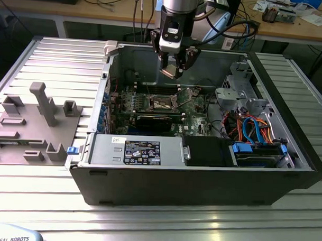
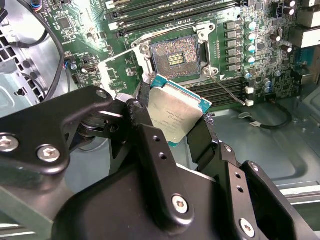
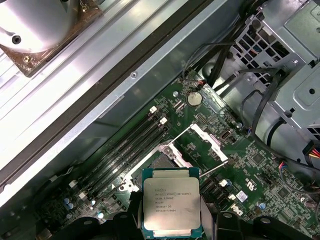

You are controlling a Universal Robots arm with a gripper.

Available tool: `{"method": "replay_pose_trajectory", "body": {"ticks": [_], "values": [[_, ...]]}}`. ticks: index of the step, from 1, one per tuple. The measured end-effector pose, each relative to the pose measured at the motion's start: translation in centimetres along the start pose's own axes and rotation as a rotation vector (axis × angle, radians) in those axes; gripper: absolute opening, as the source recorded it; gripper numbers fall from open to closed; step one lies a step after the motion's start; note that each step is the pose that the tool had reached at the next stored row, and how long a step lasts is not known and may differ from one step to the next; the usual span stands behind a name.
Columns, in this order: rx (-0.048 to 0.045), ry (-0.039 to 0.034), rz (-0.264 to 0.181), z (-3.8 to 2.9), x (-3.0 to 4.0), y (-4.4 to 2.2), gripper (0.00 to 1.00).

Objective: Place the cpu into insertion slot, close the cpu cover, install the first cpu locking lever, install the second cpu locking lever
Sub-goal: 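Place the cpu into insertion slot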

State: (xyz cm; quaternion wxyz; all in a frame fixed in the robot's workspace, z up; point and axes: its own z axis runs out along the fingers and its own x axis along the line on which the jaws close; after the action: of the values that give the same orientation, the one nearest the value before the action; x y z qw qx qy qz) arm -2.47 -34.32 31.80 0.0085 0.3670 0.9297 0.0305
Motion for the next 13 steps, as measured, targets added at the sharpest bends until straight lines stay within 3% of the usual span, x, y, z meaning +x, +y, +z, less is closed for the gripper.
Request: {"method": "replay_pose_trajectory", "body": {"ticks": [13], "values": [[0.0000,-0.0004,0.007,0.00,0.00,0.00,0.54]]}}
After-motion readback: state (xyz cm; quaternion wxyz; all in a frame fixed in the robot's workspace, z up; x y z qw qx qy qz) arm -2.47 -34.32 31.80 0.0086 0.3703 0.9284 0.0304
